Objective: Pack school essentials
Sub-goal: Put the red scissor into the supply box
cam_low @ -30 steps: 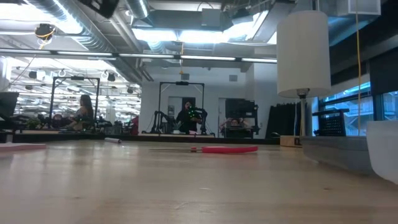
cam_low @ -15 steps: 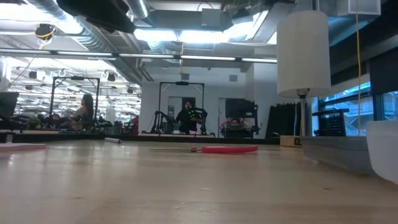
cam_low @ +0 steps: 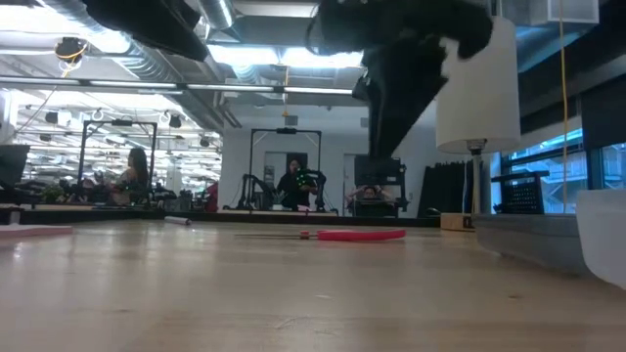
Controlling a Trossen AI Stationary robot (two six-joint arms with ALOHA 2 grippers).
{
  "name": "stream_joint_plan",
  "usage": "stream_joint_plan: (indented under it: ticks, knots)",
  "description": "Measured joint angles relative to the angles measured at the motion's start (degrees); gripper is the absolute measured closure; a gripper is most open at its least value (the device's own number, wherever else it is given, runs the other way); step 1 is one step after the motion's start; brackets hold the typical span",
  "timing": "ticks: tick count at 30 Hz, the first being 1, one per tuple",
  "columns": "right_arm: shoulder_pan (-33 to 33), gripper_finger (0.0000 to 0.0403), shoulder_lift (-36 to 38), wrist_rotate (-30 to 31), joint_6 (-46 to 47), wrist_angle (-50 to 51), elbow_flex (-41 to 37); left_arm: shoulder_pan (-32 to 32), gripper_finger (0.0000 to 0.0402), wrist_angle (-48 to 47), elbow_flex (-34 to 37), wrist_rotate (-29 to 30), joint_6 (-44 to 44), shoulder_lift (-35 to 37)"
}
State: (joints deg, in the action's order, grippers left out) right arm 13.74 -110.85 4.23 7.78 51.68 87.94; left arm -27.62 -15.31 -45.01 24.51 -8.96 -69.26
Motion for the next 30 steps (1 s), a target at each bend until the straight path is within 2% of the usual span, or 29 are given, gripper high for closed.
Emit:
stream_joint_plan:
  ticks: [2, 16, 21, 30]
  knots:
    - [-1.3, 0.0299, 0.0, -0.7, -1.1, -2.5, -1.1, 0.5, 0.0354, -0.2, 0.0, 0.0, 0.0, 0.1]
    - [-7.8, 0.0298, -0.2, -1.0, 0.8, -1.7, -2.2, 5.5, 0.0354, -6.6, 0.0, 0.0, 2.1, 1.5]
    - [-8.7, 0.0298, -0.2, -0.8, 1.0, -1.7, -2.2, 6.4, 0.0354, -7.2, 0.0, -0.1, 4.9, 4.0]
    - [-9.1, 0.0298, -0.9, -0.9, 0.8, -1.5, -2.1, 6.5, 0.0354, -11.3, 0.0, 0.0, 5.1, 8.5]
